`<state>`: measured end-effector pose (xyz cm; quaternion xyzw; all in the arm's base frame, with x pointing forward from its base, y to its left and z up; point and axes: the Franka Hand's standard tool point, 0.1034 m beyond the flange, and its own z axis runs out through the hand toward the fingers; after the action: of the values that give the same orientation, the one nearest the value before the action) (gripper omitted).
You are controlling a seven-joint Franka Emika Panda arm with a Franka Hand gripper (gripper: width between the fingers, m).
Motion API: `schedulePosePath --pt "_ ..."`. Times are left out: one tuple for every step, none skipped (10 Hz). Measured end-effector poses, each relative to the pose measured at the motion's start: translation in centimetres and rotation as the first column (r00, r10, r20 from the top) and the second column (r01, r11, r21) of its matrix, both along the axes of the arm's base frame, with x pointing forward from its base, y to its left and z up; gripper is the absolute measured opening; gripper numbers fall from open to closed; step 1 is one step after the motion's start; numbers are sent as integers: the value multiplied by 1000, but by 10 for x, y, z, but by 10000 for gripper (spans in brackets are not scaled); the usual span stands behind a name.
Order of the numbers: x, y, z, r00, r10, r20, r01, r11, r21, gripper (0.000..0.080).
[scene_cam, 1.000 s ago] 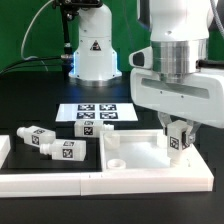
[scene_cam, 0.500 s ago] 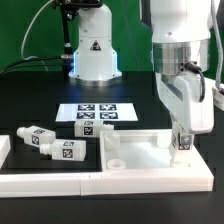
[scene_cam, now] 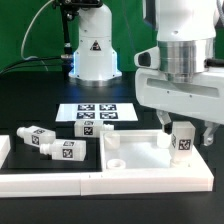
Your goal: Assemble one leg
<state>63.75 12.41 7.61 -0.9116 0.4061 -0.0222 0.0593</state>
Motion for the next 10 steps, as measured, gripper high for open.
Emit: schedulePosePath --pt "0 -1 0 997 78 7 -78 997 -8 645" --pt "0 -2 0 988 152 13 -152 988 -16 648" --pt "0 -2 -1 979 201 16 -201 979 -21 648" --pt "2 -6 0 939 344 22 -342 938 -47 649" --pt "6 -15 3 827 561 27 -557 826 -91 649" --pt "7 -18 3 789 614 25 -609 787 -102 649" --pt "6 -16 2 831 555 24 -551 829 -94 649" --pt "6 -17 2 829 559 23 -555 826 -95 533" --pt "6 -17 2 835 549 23 -545 833 -93 386" --pt "6 -17 2 884 467 23 -464 882 -81 386"
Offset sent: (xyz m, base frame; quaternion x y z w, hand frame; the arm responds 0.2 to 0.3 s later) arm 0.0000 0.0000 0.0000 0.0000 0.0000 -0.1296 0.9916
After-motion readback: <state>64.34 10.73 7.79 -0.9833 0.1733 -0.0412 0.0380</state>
